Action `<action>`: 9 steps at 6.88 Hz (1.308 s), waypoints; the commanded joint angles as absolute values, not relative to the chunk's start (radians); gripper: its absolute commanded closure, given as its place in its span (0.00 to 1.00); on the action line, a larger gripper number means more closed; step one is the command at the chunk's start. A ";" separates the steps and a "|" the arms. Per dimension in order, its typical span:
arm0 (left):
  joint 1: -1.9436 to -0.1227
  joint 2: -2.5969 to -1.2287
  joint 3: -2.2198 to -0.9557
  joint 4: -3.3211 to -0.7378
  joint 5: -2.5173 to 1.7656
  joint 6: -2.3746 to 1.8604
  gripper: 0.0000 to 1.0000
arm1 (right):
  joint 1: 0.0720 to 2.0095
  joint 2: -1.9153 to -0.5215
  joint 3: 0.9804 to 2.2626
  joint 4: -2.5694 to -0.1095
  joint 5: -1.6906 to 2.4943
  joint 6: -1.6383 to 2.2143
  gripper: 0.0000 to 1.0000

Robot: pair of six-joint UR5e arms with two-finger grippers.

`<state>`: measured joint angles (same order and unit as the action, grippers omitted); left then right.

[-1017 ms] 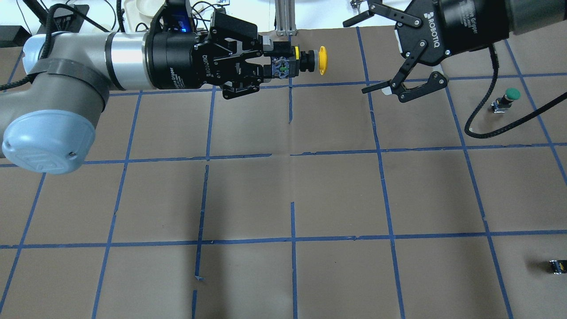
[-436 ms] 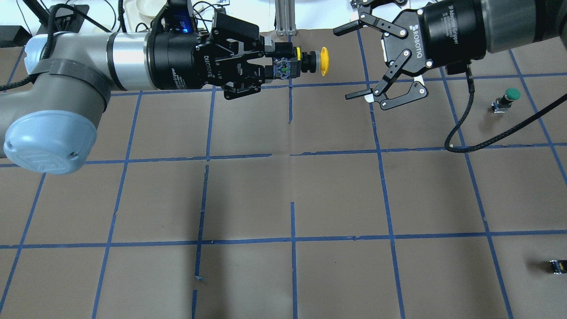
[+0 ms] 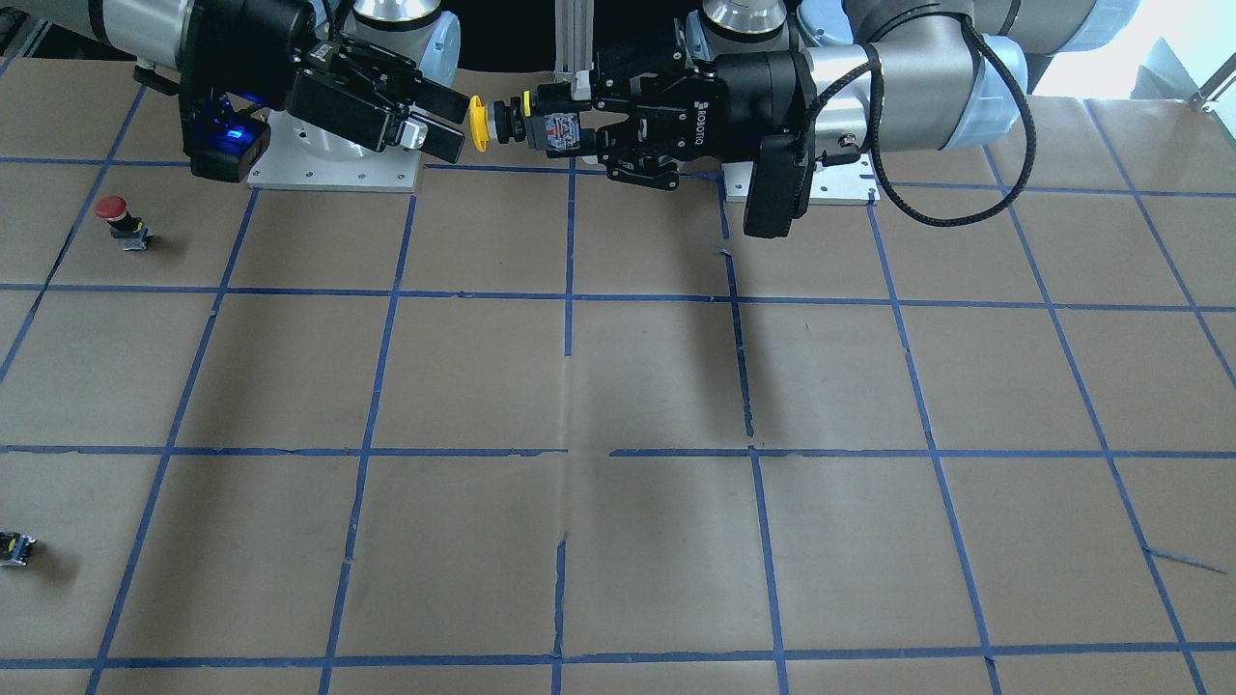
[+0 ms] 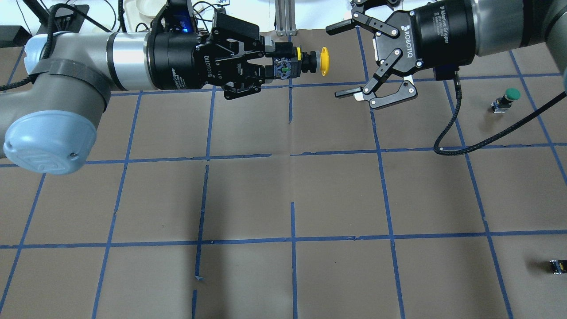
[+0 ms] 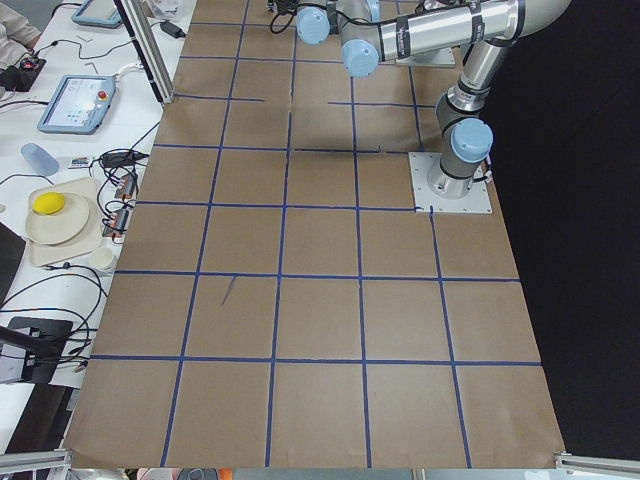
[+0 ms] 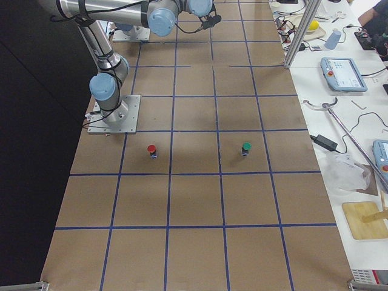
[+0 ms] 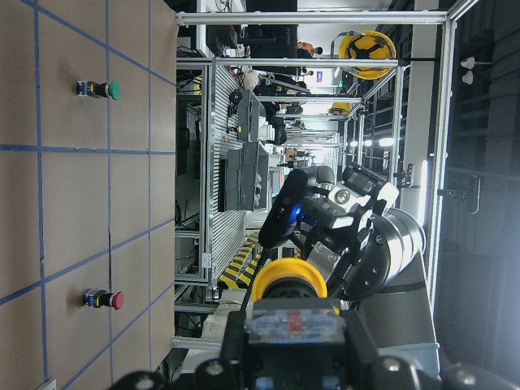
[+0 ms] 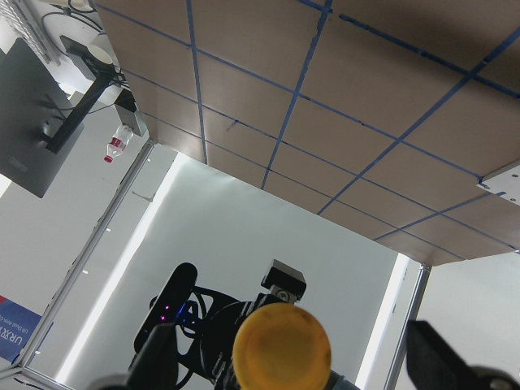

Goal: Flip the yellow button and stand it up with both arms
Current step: 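Hold the button out with the left gripper while the right gripper approaches the yellow cap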

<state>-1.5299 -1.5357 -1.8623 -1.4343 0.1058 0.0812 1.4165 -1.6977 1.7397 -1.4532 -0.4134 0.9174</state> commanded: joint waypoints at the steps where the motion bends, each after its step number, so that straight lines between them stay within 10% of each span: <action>1: -1.531 -1.536 -1.861 -1.434 0.106 0.081 0.94 | 1.442 -1.686 1.741 -1.457 -0.391 0.930 0.01; 4: -1.532 -1.536 -1.862 -1.431 0.107 0.081 0.93 | 1.439 -1.686 1.733 -1.457 -0.397 0.939 0.10; 9: -1.532 -1.532 -1.861 -1.433 0.109 0.061 0.93 | 1.431 -1.687 1.732 -1.456 -0.403 0.940 0.62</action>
<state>-1.5326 -1.5336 -1.8608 -1.4327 0.1076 0.0663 1.4330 -1.6869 1.7321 -1.4557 -0.4023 0.9401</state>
